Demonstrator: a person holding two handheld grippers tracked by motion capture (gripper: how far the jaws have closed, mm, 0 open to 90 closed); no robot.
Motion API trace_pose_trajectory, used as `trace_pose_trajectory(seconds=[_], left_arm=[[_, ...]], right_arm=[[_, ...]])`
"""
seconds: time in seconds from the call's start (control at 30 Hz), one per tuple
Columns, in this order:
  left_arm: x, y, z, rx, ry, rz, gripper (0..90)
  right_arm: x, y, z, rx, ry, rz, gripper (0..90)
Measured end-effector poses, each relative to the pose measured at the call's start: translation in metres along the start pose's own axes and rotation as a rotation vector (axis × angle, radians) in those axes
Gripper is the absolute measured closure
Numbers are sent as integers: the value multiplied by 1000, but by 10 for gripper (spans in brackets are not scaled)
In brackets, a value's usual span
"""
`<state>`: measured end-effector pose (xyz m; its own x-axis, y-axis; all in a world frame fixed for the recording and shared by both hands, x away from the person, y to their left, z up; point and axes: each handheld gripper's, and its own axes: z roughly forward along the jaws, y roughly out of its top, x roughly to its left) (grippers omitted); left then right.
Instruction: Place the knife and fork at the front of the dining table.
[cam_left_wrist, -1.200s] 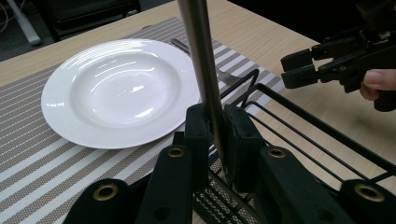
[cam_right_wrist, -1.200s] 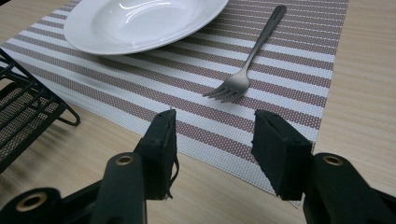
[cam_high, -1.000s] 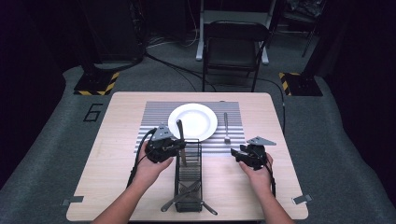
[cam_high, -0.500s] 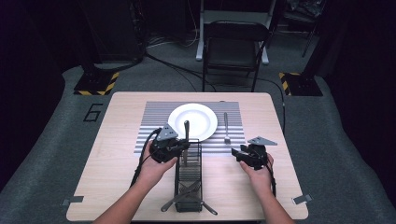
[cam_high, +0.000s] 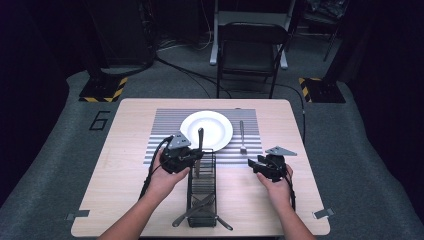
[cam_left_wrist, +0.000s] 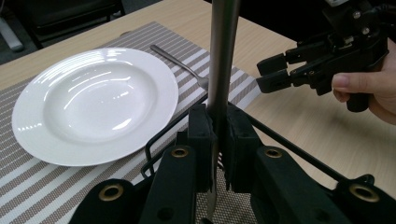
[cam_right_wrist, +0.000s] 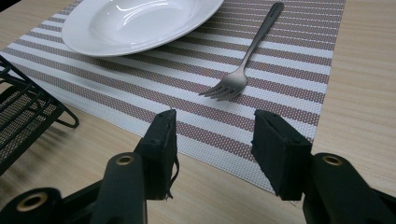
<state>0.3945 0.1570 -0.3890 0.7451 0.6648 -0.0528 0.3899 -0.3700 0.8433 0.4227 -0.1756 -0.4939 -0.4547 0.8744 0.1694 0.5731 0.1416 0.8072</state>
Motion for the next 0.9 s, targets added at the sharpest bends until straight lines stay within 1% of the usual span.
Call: trace_pose_trajectory(seconds=[0.23, 0.33, 0.5, 0.67, 0.9], left_arm=[[0, 10, -8, -21, -1, 2, 826], [0, 15, -11, -32, -3, -3, 826], [0, 22, -18, -33, -1, -9, 826], [0, 31, -27, -45, -2, -16, 826], [-1, 44, -37, -47, 4, -14, 826]], right_arm=[[-1, 0, 0, 1, 4, 1, 494], [-1, 0, 0, 0, 4, 3, 494], [-1, -1, 0, 1, 4, 6, 494], [-2, -1, 1, -1, 3, 6, 494], [-2, -1, 1, 1, 2, 10, 494]])
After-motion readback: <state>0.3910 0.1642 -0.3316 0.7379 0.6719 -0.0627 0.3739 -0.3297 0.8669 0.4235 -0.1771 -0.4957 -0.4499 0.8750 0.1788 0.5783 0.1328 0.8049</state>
